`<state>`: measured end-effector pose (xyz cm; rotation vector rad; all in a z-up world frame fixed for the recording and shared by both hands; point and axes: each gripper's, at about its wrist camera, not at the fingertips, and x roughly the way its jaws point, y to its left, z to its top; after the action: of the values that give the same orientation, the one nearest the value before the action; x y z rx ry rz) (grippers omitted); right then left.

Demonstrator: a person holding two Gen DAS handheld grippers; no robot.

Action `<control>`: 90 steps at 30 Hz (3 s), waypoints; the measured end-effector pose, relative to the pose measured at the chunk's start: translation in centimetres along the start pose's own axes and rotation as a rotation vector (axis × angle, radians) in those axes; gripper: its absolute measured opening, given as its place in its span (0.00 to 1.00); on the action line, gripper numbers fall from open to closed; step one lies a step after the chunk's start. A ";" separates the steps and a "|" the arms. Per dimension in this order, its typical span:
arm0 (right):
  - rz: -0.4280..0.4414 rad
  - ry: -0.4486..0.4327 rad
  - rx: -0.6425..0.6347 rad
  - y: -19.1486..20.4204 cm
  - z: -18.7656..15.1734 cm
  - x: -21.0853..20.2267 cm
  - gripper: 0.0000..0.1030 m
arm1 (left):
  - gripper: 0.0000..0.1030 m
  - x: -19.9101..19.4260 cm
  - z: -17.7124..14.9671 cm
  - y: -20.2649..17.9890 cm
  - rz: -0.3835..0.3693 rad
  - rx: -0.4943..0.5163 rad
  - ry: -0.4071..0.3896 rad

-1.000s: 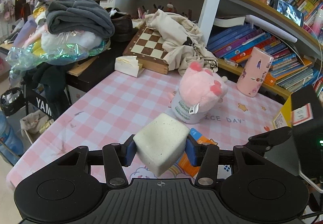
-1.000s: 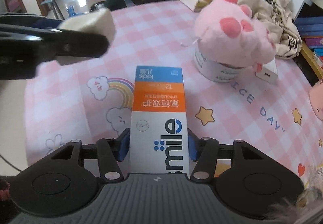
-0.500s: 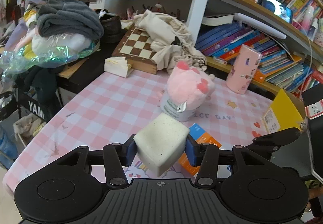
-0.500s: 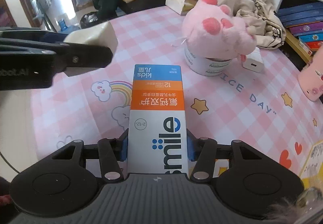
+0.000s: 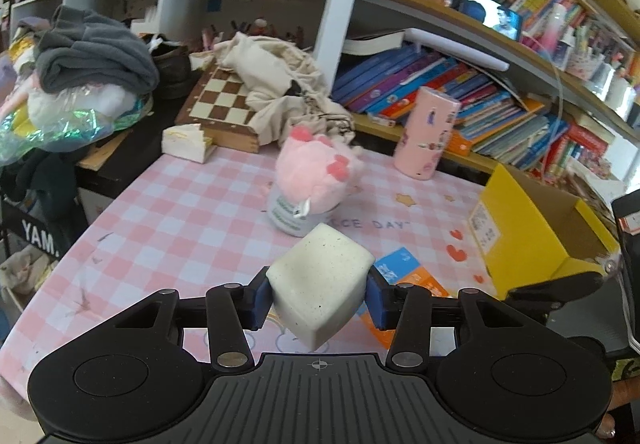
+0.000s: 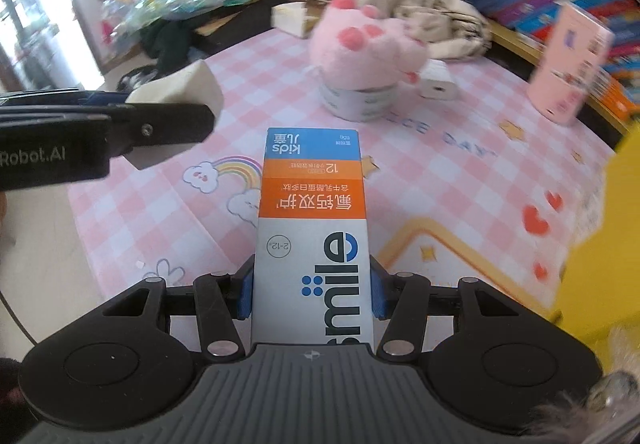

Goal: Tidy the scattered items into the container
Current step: 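Carry the foam block and usmile box with both tools toward the yellow box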

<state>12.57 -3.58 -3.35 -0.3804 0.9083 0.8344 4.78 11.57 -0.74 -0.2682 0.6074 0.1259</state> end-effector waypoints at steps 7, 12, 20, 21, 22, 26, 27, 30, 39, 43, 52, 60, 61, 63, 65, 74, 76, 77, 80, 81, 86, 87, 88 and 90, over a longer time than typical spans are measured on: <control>-0.039 -0.044 0.073 0.0 -2.1 -2.2 0.48 | 0.44 -1.0 -0.4 -1.3 -0.054 0.049 -0.009; -0.055 -0.057 0.111 0.1 -3.4 -3.5 0.48 | 0.44 -2.1 -0.9 -1.9 -0.079 0.072 -0.015; -0.094 -0.068 0.137 0.4 -5.3 -5.0 0.48 | 0.43 -3.2 -1.7 -2.7 -0.114 0.077 -0.015; -0.099 -0.069 0.140 0.5 -5.5 -5.2 0.48 | 0.43 -3.3 -1.8 -2.8 -0.119 0.078 -0.014; -0.103 -0.070 0.144 0.5 -5.7 -5.4 0.48 | 0.43 -3.3 -1.9 -2.9 -0.124 0.079 -0.013; -0.123 -0.075 0.157 0.7 -6.7 -6.2 0.48 | 0.43 -3.1 -2.2 -3.8 -0.151 0.092 -0.002; -0.128 -0.076 0.164 0.6 -7.0 -6.4 0.48 | 0.43 -3.0 -2.2 -4.1 -0.159 0.099 0.001; -0.151 -0.079 0.194 0.2 -7.9 -7.2 0.48 | 0.43 -2.8 -2.4 -5.1 -0.189 0.122 0.012; -0.228 -0.100 0.303 -1.5 -10.9 -9.8 0.48 | 0.43 -2.5 -2.9 -8.6 -0.293 0.206 0.038; -0.273 -0.114 0.344 -2.1 -11.9 -11.2 0.48 | 0.43 -2.5 -3.1 -9.7 -0.327 0.228 0.045; -0.341 -0.116 0.410 -3.4 -13.8 -13.1 0.48 | 0.43 -1.9 -3.2 -12.3 -0.397 0.273 0.059; -0.398 -0.126 0.482 -4.9 -15.8 -14.9 0.48 | 0.43 -1.5 -3.6 -15.1 -0.456 0.328 0.076; -0.406 -0.128 0.489 -5.0 -16.0 -15.1 0.48 | 0.43 -1.5 -3.6 -15.4 -0.461 0.334 0.078; -0.419 -0.129 0.497 -5.4 -16.3 -15.5 0.48 | 0.43 -1.5 -3.6 -16.0 -0.468 0.343 0.076; -0.423 -0.131 0.500 -5.6 -16.6 -15.8 0.48 | 0.43 -1.4 -3.6 -16.6 -0.473 0.350 0.075; -0.449 -0.147 0.525 -7.6 -17.8 -17.2 0.48 | 0.43 -0.7 -3.6 -19.7 -0.504 0.388 0.077; -0.460 -0.153 0.532 -8.2 -18.2 -17.7 0.48 | 0.43 -0.5 -3.6 -20.6 -0.513 0.395 0.074; -0.467 -0.156 0.535 -8.5 -18.3 -18.0 0.48 | 0.43 -0.4 -3.6 -21.0 -0.519 0.400 0.073; -0.484 -0.168 0.542 -9.6 -18.7 -18.7 0.48 | 0.43 -0.1 -3.6 -22.4 -0.535 0.414 0.068; -0.489 -0.172 0.542 -10.0 -18.9 -19.0 0.48 | 0.43 0.0 -3.6 -22.8 -0.540 0.420 0.065; -0.507 -0.191 0.531 -12.1 -19.2 -19.9 0.48 | 0.42 0.6 -3.2 -24.9 -0.543 0.429 0.045; -0.508 -0.193 0.528 -12.6 -19.2 -20.1 0.48 | 0.42 0.8 -3.1 -25.3 -0.542 0.429 0.042; -0.509 -0.196 0.525 -13.1 -19.2 -20.2 0.48 | 0.42 1.0 -3.0 -25.6 -0.540 0.429 0.040; -0.510 -0.203 0.513 -13.9 -19.2 -20.4 0.48 | 0.42 1.3 -2.9 -26.3 -0.534 0.427 0.036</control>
<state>6.06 -33.81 1.55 -0.0647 0.7545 0.1519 9.43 -14.41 1.82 -0.0110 0.5650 -0.5202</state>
